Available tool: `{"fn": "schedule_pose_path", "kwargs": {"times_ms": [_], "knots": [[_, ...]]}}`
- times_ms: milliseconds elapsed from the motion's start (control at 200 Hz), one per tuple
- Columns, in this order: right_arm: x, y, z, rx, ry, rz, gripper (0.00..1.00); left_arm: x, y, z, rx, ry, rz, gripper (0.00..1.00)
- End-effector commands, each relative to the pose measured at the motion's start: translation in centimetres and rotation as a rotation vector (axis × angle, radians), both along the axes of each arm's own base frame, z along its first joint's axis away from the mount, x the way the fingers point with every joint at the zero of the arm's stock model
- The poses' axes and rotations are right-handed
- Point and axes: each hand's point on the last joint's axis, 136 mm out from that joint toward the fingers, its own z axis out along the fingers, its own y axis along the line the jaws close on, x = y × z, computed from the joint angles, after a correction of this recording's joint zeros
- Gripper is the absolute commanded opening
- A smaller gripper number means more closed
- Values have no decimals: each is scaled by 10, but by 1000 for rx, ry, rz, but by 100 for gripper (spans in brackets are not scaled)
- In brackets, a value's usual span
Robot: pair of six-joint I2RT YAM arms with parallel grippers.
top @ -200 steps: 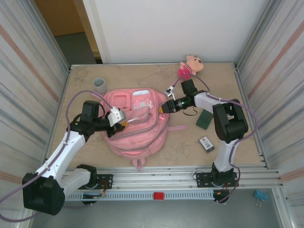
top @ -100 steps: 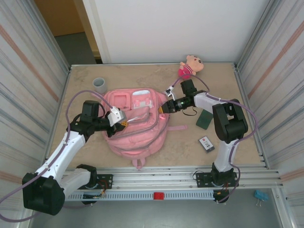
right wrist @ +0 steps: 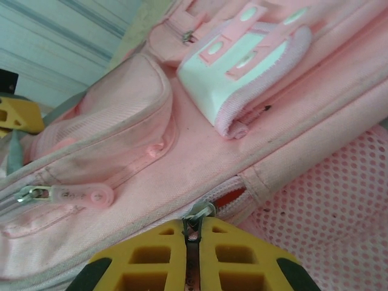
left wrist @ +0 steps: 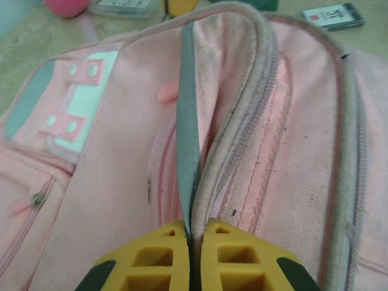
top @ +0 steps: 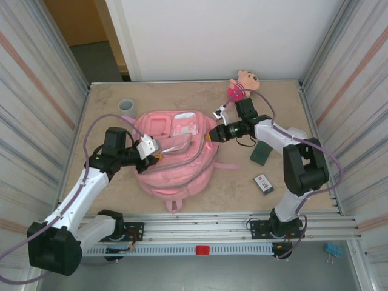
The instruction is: Pack books, pencil case, and school supplies into a backpack
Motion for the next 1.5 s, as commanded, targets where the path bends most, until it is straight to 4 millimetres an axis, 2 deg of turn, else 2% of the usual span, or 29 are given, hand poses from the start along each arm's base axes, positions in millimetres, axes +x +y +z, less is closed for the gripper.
{"fn": "schedule_pose_path", "kwargs": {"times_ms": [0, 85, 215, 396, 511, 656, 792, 897, 977, 1273, 1388, 1493], "knots": [[-22, 5, 24, 39, 29, 22, 0, 28, 7, 29, 62, -130, 132, 0], [-35, 9, 28, 36, 53, 40, 0, 36, 9, 26, 110, -133, 201, 0], [-51, 11, 27, 28, 115, 43, 0, 43, 10, 32, 79, -126, 279, 0], [-70, 15, 31, 45, 180, 54, 0, 53, 11, 29, 98, -136, 367, 0], [-79, 20, 34, 55, 197, 49, 0, 53, 1, 30, 66, -127, 355, 0], [-80, 21, 22, 6, 220, 1, 0, 54, -6, 37, 20, -131, 360, 0], [-72, 14, 3, -83, 191, -65, 0, 51, -13, 43, -25, -132, 335, 0], [-69, 14, -4, -89, 202, -77, 0, 50, -14, 46, -49, -141, 333, 0], [-69, 17, -3, -68, 211, -75, 7, 49, -15, 47, -56, -139, 329, 0], [-67, 14, -7, -91, 203, -96, 19, 46, -15, 50, -69, -152, 321, 0], [-68, 13, -9, -106, 201, -105, 19, 45, -15, 51, -72, -154, 319, 0], [-67, 11, -6, -113, 185, -115, 7, 46, -15, 48, -69, -151, 323, 0]]}}
